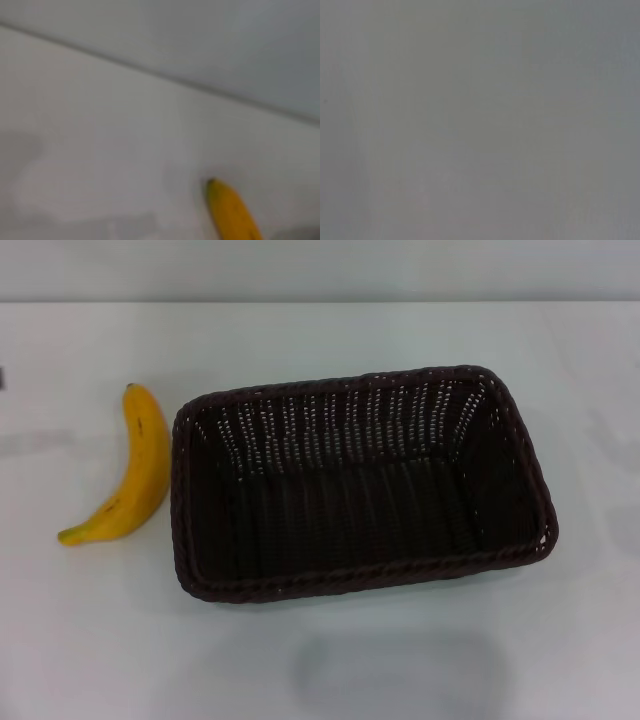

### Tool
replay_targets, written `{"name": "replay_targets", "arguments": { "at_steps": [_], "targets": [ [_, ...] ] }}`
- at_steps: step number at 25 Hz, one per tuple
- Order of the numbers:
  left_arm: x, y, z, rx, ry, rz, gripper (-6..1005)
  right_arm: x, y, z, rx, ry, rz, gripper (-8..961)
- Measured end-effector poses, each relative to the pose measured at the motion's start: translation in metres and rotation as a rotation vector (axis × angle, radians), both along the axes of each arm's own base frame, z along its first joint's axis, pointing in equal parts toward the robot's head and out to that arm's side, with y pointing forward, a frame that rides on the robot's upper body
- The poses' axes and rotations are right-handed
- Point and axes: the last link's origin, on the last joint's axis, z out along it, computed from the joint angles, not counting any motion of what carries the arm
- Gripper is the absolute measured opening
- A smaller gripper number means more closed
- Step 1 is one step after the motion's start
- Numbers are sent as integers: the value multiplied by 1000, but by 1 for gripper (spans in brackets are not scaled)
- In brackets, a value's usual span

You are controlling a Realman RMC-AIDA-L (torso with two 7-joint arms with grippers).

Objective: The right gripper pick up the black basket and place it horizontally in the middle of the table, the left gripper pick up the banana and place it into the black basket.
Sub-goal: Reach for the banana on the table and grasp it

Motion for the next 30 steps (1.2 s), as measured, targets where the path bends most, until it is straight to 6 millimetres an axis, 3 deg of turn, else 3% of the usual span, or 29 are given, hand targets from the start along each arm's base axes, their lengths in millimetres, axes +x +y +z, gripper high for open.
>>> {"name": "replay_targets", "arguments": {
  "at_steps": [11, 14, 22, 30],
  "targets": [
    [31, 28, -81, -174, 94, 2, 830, 7, -5, -7, 1, -17, -18, 876],
    [35, 31, -96, -189, 121, 10, 829, 8, -6, -9, 1, -25, -22, 876],
    [36, 31, -120, -204, 119, 28, 827, 9, -7, -12, -11, -31, -19, 876],
    [24, 31, -142, -179, 127, 51, 825, 8, -7, -13, -19, -34, -18, 877]
  ]
}}
